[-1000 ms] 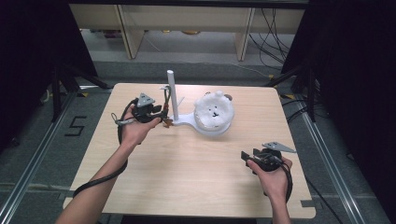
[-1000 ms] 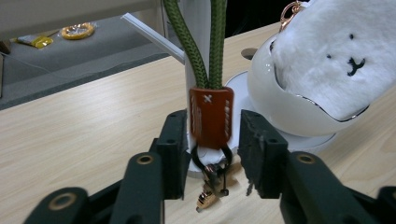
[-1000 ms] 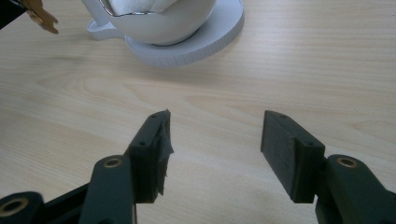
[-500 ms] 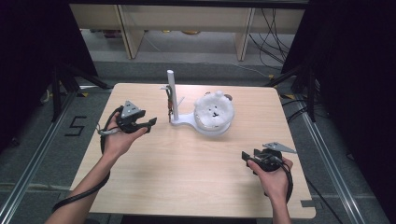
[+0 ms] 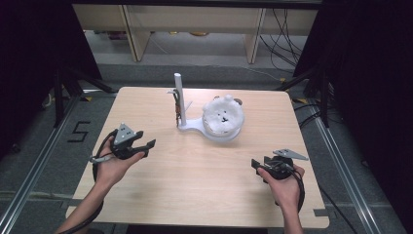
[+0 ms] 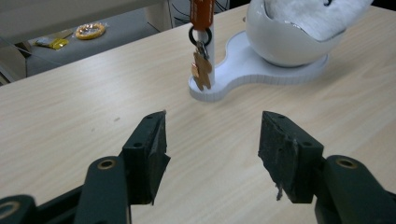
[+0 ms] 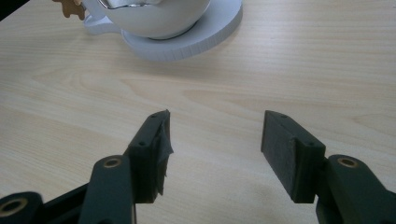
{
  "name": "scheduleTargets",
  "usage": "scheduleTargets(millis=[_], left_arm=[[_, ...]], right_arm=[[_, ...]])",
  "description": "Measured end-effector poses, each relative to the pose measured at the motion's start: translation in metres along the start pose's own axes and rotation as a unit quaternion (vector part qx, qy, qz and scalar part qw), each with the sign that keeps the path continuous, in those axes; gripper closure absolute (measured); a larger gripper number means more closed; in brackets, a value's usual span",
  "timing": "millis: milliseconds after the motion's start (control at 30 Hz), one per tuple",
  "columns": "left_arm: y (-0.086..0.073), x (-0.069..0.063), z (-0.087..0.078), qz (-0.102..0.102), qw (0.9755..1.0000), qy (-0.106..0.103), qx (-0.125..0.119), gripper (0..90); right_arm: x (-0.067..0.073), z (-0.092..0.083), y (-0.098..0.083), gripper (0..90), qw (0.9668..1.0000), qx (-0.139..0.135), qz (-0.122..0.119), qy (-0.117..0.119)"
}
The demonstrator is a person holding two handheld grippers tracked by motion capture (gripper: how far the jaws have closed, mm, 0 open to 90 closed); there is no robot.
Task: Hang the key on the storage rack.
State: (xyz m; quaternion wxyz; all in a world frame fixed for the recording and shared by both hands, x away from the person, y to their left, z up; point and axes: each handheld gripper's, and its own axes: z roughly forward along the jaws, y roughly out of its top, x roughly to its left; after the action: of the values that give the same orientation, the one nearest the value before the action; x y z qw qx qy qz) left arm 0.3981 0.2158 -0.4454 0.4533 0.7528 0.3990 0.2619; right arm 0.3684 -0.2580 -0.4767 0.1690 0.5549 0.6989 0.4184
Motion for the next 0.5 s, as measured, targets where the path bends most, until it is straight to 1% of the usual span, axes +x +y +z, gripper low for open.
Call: scheduleTargets(millis=[33,67,100,167,233,267,300,333,367,400,433,467,500], left_arm=[[-0.003,-0.002,-0.002,-0.004,1.0000,0.003,-0.003,41.6],[-0.007,-0.003,-0.003,-0.003,1.0000,0.004,-0.007,41.7],[-0.011,-0.004,-0.005,-0.005,0.9999,0.006,-0.013,41.8],[-0.018,-0.005,-0.008,-0.008,0.9998,0.010,-0.014,41.9],[-0.027,-0.007,-0.011,-0.016,0.9996,0.016,-0.019,41.8],[-0.033,-0.007,-0.013,-0.016,0.9995,0.017,-0.020,41.9],[-0.037,-0.008,-0.014,-0.021,0.9994,0.018,-0.020,41.8],[-0.041,-0.008,-0.015,-0.025,0.9993,0.019,-0.019,41.8],[-0.046,-0.008,-0.017,-0.028,0.9993,0.019,-0.017,41.8],[-0.053,-0.008,-0.018,-0.034,0.9990,0.019,-0.019,41.7],[-0.056,-0.007,-0.019,-0.034,0.9991,0.021,-0.017,41.6],[-0.061,-0.007,-0.019,-0.038,0.9988,0.021,-0.022,41.6],[-0.066,-0.005,-0.019,-0.036,0.9988,0.024,-0.021,41.5]], right_arm=[[0.000,0.000,0.000,43.4,1.0000,0.002,-0.001,-0.001],[0.001,-0.001,0.000,43.4,0.9999,0.008,0.000,-0.007],[0.001,-0.001,0.000,43.4,0.9999,0.008,0.000,-0.007],[0.001,-0.001,0.000,43.4,0.9999,0.008,0.000,-0.007],[0.001,-0.001,0.000,43.3,0.9999,0.007,0.001,-0.007],[0.001,-0.001,0.000,43.3,1.0000,0.006,0.000,-0.008],[0.001,-0.001,0.000,43.3,1.0000,0.007,0.001,-0.007],[0.000,0.000,-0.001,43.3,1.0000,0.003,0.001,-0.001],[0.000,0.000,-0.001,43.3,1.0000,0.004,0.001,-0.002],[0.000,-0.001,0.000,43.3,0.9999,0.009,0.000,-0.006],[0.000,0.001,-0.001,43.2,1.0000,0.004,-0.001,-0.008],[0.000,0.001,-0.001,43.2,1.0000,0.005,-0.002,-0.008],[0.000,0.001,-0.001,43.2,0.9999,0.005,-0.003,-0.008]])
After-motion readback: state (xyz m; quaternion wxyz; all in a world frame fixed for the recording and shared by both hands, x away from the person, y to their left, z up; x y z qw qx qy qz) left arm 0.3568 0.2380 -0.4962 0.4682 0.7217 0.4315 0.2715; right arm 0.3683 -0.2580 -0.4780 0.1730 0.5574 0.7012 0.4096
